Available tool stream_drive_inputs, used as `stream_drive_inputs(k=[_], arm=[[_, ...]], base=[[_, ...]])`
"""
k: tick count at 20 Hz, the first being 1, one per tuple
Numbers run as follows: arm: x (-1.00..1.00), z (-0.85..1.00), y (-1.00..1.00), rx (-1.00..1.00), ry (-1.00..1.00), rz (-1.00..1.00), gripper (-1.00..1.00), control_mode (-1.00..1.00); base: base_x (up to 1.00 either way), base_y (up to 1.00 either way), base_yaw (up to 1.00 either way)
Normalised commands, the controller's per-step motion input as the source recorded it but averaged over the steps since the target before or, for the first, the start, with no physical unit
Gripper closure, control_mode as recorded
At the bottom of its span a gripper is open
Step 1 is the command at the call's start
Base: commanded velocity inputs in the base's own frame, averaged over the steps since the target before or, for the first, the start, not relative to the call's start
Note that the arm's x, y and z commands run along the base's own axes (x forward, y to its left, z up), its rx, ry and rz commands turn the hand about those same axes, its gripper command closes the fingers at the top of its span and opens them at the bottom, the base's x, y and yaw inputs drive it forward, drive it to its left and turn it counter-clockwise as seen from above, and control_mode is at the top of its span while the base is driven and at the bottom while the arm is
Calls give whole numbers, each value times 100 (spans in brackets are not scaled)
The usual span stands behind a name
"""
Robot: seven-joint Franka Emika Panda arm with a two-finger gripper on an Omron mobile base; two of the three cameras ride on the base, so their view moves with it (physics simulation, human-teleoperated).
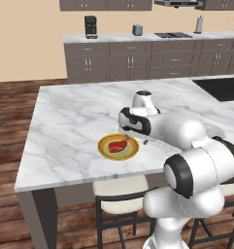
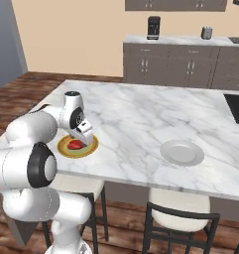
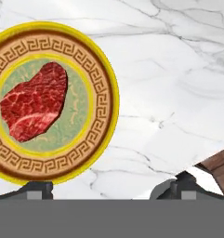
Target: Transport the steak and lemon to the fridge. Place the steak on the rack containing meat and place the lemon on the rack containing the vegetable, ensuring meats and vegetables are on different racks.
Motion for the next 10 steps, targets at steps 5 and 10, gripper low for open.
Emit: stream_drive_inputs(k=[5, 10], arm=[[69, -24, 0, 0, 1, -4, -100, -100], [32, -27, 5, 0, 3, -2, -100, -100]], base=[[0, 0, 0], [0, 0, 0]])
